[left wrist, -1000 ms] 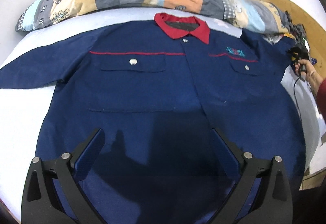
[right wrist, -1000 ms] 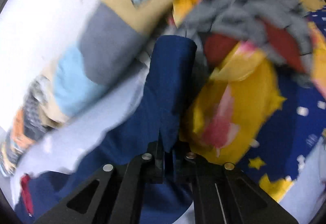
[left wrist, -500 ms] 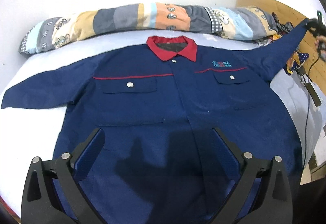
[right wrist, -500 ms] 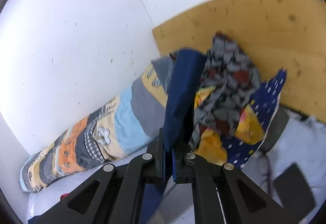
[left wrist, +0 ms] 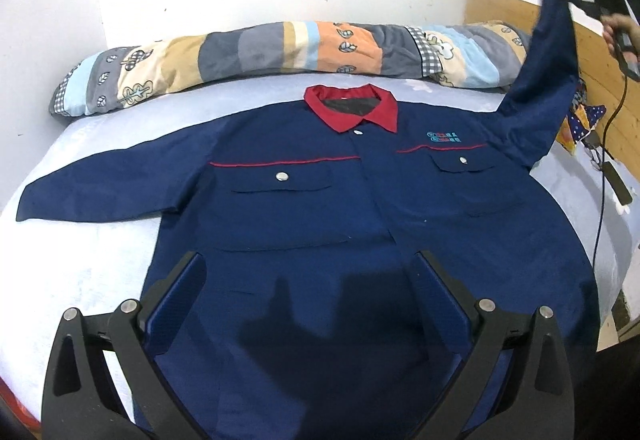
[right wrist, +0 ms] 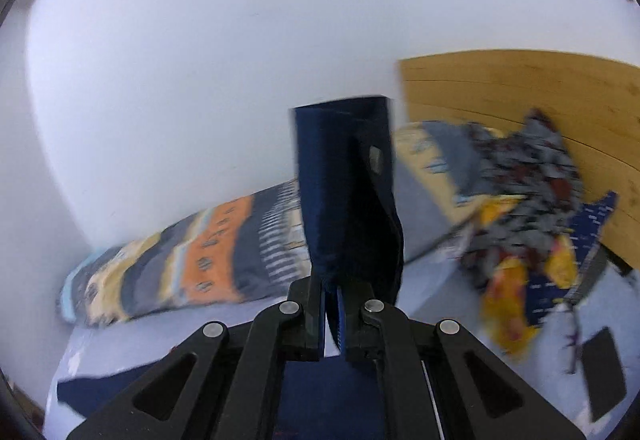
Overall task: Fold large clothes
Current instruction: 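Lift the sleeve with the right tool and lay it across the jacket body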
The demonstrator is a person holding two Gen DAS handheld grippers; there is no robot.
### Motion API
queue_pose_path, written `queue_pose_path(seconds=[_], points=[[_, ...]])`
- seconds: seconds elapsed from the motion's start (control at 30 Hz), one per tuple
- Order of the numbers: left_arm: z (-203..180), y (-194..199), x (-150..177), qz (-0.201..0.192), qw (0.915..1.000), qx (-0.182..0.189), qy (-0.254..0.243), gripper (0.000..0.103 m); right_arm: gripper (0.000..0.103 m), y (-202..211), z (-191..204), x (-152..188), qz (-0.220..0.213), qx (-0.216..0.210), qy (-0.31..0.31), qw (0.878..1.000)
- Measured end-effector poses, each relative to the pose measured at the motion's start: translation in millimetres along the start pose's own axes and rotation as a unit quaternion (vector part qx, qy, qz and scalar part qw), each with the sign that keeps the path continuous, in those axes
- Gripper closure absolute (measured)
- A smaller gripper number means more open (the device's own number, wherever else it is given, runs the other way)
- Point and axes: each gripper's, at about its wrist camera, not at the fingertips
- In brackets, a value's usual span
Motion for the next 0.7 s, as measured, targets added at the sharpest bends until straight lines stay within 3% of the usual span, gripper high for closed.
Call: queue_pose_path(seconds=[0.23, 0.4, 0.57, 0.7], points=[[30.0, 15.6, -1.1, -0.014, 0.9994, -0.003, 0.031, 0.001, 0.098, -13.7, 178.7, 38.2, 0.026, -0.106, 0.067, 0.992], [61.5, 25.3, 2.5, -0.019, 0.9978, -0.015, 0.062, 0.001, 0.098, -53.1, 309.8, 127.6, 0.082, -0.173, 0.107, 0.976], [86.2, 26.9, 6.0, -0.009, 0.9953, -0.018, 0.095, 0.001, 0.099, -112.8, 381.8, 243.5, 0.161, -0.182, 0.127, 0.962], [95.8, 27.4, 6.5, -0.005, 0.9934, -0.013, 0.114, 0.001, 0.099, -151.7, 400.7, 302.2, 0.210, -0.168, 0.123, 0.955]])
Point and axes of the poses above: each gripper's, at about its wrist camera, not at the fingertips, and y roughly against the way its jaws point, z to its left, x to its underside, and after that the axes turned 5 degrees about y, right-handed
